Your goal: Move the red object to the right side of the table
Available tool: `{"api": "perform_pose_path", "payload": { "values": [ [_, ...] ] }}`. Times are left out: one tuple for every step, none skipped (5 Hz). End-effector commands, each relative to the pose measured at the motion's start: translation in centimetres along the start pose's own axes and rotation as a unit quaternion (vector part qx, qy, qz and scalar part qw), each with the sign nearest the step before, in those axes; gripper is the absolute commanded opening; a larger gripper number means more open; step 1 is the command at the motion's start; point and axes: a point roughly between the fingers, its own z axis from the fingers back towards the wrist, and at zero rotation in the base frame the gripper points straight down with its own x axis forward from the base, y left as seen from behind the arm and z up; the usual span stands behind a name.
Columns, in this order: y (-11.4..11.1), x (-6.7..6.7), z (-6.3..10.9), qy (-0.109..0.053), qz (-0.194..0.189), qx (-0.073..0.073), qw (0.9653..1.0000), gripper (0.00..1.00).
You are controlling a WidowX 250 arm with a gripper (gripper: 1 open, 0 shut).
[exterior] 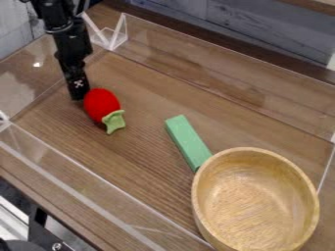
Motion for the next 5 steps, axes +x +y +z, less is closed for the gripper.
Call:
{"api": "perform_pose_path", "payload": {
  "values": [
    [0.3, 0.8, 1.0, -0.01, 0.017, 0.02, 0.9996, 1.0],
    [-0.2, 1.1, 0.8, -0.011, 0.037, 0.019, 0.9991, 1.0],
    [-0.1, 1.0, 1.5, -0.017, 0.037, 0.025, 0.9989, 0.0],
    [-0.6, 1.5, 3.8, -0.031, 0.026, 0.037, 0.9985, 0.0],
    [-1.2, 2.1, 6.2, -0.045, 0.024, 0.049, 0.9975, 0.0]
  ]
}}
